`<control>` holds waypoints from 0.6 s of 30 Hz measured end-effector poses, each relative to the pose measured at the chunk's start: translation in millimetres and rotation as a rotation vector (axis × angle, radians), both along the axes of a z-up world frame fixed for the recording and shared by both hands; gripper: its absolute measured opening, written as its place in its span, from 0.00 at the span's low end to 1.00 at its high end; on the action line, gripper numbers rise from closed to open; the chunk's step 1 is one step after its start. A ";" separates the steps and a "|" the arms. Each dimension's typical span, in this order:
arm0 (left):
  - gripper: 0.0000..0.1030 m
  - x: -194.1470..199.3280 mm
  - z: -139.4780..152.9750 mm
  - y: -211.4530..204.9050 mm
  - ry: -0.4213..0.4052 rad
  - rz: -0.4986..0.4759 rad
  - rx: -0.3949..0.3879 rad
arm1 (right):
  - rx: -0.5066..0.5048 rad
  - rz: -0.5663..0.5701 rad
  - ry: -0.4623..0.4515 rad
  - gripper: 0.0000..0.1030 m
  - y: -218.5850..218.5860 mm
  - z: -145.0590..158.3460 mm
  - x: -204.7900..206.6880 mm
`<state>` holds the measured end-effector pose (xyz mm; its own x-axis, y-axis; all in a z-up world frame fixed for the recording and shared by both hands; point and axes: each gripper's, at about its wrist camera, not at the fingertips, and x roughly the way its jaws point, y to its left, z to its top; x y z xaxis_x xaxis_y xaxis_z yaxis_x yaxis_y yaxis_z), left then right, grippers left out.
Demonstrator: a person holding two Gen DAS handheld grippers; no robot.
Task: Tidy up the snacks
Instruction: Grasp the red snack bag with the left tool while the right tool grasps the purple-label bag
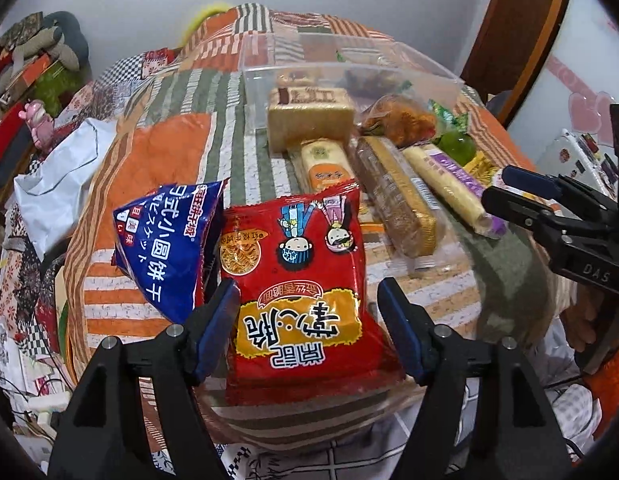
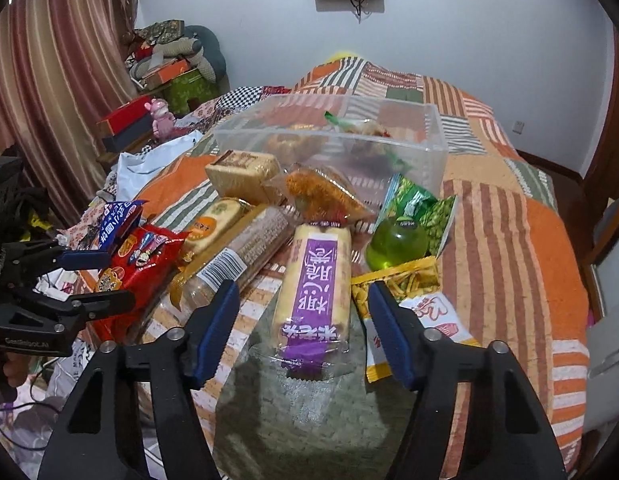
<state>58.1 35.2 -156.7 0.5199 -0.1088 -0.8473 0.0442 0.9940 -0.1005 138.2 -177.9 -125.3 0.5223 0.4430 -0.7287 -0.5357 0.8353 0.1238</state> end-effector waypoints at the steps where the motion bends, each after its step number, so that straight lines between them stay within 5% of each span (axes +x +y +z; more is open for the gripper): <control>1: 0.69 1.0 -1.4 0.1 0.002 0.003 0.001 | 0.008 0.005 0.011 0.56 -0.5 -1.5 1.1; 18: 0.80 17.3 -20.5 3.0 0.002 0.042 0.020 | 0.038 0.020 0.118 0.55 -0.3 -19.1 16.6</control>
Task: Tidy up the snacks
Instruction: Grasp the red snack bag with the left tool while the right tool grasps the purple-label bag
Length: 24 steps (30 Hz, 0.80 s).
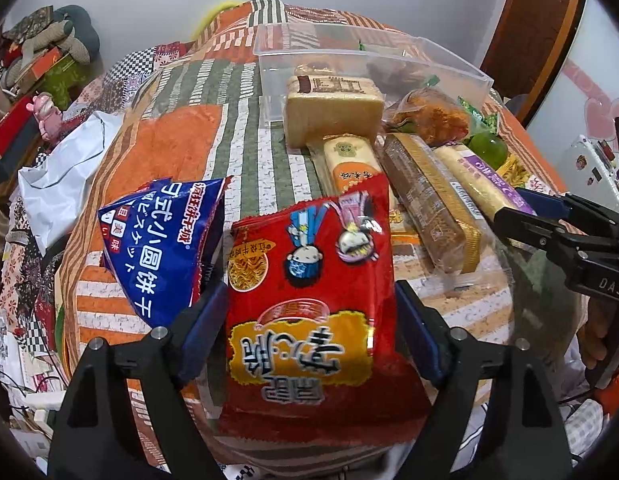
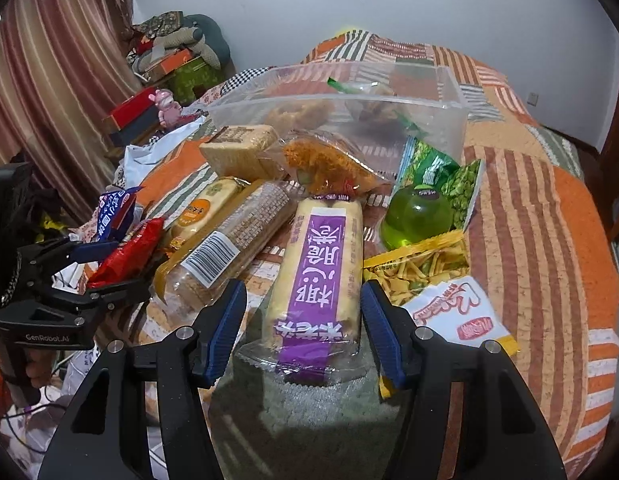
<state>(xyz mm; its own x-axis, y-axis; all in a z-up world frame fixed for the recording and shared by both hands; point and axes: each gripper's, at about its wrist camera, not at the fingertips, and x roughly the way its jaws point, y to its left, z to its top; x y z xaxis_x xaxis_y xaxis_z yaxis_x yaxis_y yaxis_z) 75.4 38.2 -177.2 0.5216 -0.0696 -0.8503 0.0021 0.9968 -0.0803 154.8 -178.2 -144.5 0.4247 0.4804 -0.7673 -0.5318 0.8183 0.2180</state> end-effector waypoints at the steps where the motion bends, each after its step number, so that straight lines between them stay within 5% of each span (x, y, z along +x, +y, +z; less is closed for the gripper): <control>1: 0.80 0.5 -1.3 0.3 -0.002 0.000 -0.004 | 0.003 0.000 0.011 0.55 0.2 -2.0 1.4; 12: 0.64 4.2 -0.4 6.0 -0.004 0.002 -0.039 | 0.013 -0.016 0.018 0.49 3.7 -5.5 14.0; 24: 0.60 7.5 10.6 -5.5 -0.031 -0.007 -0.063 | 0.063 -0.002 0.034 0.42 -13.9 0.1 10.3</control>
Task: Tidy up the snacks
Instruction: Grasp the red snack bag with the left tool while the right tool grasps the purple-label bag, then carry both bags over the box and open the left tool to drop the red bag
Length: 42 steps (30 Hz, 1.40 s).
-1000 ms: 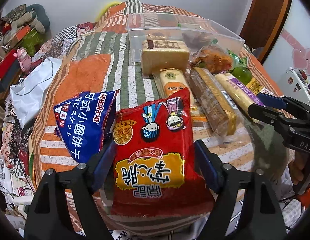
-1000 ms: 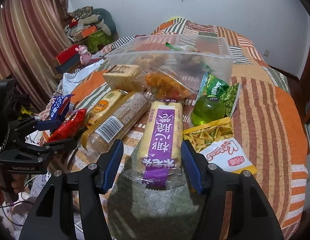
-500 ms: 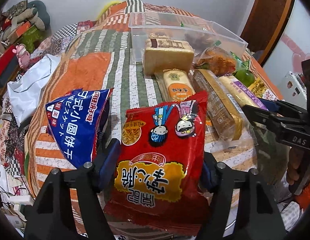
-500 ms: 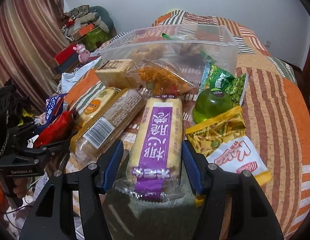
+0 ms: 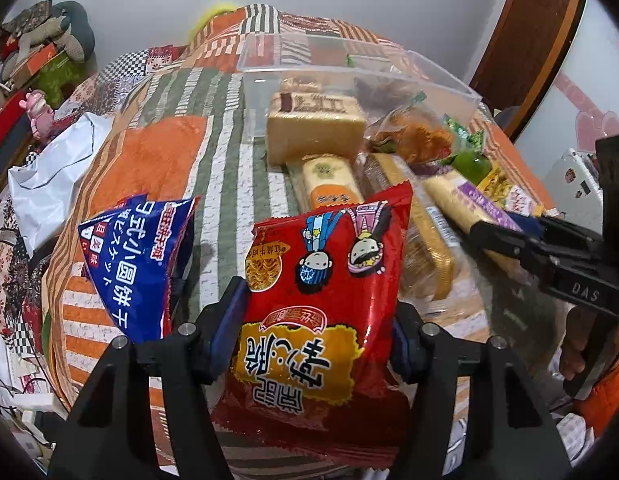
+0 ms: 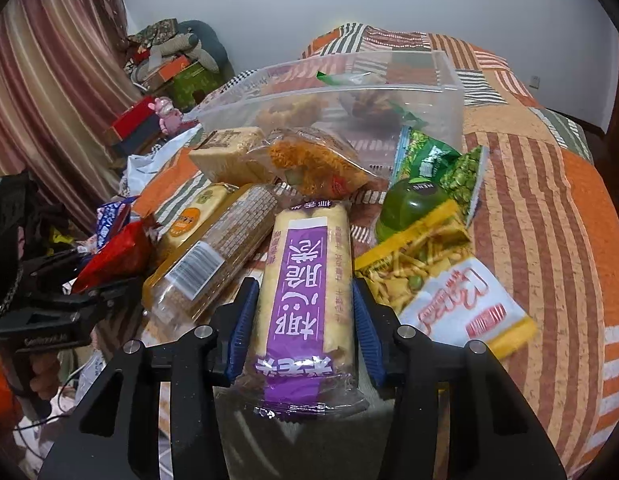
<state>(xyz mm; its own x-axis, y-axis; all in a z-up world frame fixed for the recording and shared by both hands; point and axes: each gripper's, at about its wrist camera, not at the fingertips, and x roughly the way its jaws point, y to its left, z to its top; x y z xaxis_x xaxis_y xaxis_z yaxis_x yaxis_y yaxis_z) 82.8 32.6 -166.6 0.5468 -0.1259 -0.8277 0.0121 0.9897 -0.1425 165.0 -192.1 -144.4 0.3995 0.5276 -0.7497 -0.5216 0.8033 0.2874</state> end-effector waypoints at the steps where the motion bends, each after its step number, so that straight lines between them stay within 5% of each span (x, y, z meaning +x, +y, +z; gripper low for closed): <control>1: 0.60 -0.2 2.1 -1.7 -0.004 -0.003 0.000 | 0.000 0.006 0.005 0.42 -1.6 -0.1 -1.7; 19: 0.60 -1.4 24.4 -8.3 -0.062 -0.007 -0.004 | -0.034 0.015 -0.003 0.41 10.6 -2.2 2.1; 42: 0.60 20.1 73.8 -7.8 -0.185 -0.022 0.002 | 0.022 -0.025 -0.180 0.41 3.1 65.5 10.7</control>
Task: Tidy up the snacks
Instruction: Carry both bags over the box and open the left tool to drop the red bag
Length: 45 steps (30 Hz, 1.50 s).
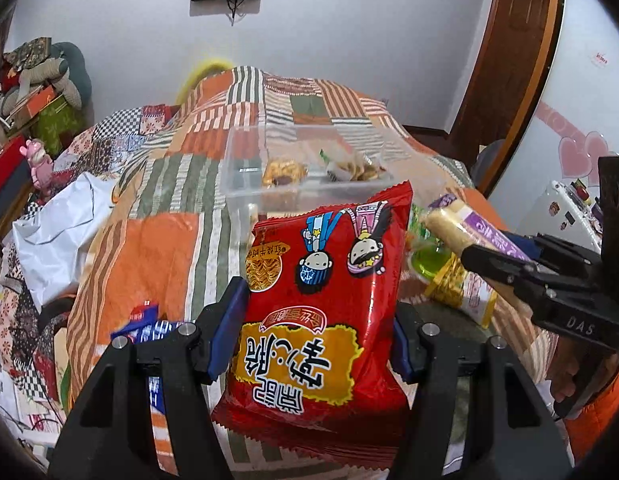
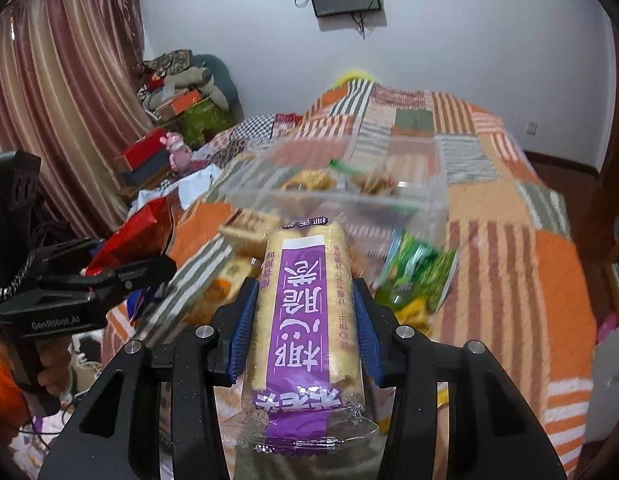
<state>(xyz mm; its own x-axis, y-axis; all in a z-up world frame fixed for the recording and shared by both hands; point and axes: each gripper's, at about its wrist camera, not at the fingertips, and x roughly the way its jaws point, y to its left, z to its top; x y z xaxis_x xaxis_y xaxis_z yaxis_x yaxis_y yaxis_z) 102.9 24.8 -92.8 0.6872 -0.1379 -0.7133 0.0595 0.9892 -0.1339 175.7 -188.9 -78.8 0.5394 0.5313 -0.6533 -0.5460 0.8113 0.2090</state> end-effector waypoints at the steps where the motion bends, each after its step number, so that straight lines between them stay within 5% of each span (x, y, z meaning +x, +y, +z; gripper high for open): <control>1: 0.60 2.0 1.6 -0.3 -0.003 -0.004 0.000 | 0.000 -0.008 -0.008 0.41 0.0 2.9 4.0; 19: 0.60 73.2 15.1 -1.4 -0.043 -0.017 0.027 | 0.022 -0.064 -0.041 0.41 4.0 15.4 60.9; 45: 0.60 192.1 -7.0 -36.2 -0.004 -0.061 0.095 | -0.036 -0.135 -0.004 0.41 0.8 -1.5 129.0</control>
<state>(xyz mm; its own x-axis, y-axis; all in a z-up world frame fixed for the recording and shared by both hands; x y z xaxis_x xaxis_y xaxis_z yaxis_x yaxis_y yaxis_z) 295.0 -11.4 -99.8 0.6825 -0.1114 -0.7223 0.1201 0.9920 -0.0396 304.8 -188.1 -80.4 0.6071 0.4300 -0.6683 -0.4321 0.8844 0.1765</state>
